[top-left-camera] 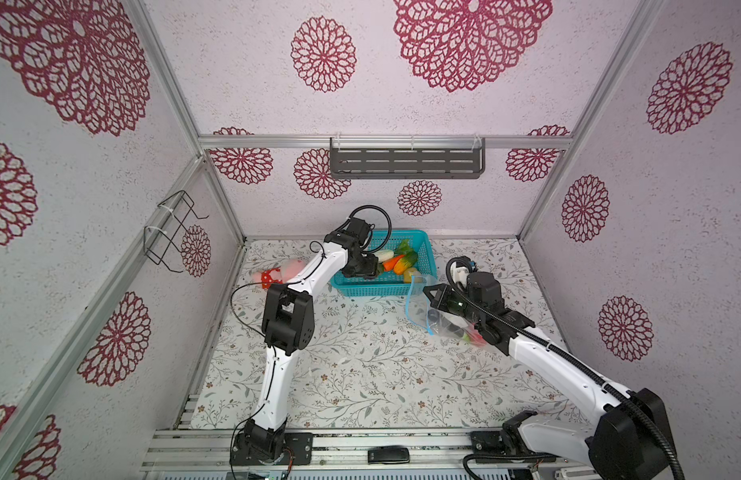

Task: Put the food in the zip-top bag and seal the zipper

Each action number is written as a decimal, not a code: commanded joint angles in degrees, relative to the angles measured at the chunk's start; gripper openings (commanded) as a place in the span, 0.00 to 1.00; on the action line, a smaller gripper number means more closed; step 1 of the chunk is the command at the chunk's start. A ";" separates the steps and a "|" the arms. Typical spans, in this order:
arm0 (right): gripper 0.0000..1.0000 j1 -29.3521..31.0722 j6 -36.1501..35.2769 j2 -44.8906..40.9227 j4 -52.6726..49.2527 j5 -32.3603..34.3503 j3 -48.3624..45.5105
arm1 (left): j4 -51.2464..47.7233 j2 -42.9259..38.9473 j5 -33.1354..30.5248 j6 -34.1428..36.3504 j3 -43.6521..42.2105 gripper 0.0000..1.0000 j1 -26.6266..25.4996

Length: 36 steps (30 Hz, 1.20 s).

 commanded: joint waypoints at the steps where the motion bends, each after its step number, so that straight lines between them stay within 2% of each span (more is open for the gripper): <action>1: 0.00 -0.35 -1.53 -0.44 2.02 -0.77 -0.43 | -0.61 -3.01 0.46 0.58 -0.65 0.69 0.43; 9: 0.00 -0.63 -2.03 -0.45 1.50 -0.96 0.01 | -2.37 -4.79 -0.19 3.16 -2.32 0.77 1.10; 14: 0.00 -0.69 -1.77 -0.02 2.52 -1.44 -0.25 | -2.35 -5.81 1.73 3.86 -2.05 0.83 2.32; 26: 0.00 -0.72 -1.13 1.95 4.02 -2.35 -0.16 | -4.77 0.68 1.85 5.11 5.77 0.90 2.35; 36: 0.00 -0.71 -0.67 2.18 3.95 -3.16 0.00 | -1.76 7.65 5.20 17.71 10.13 0.91 2.75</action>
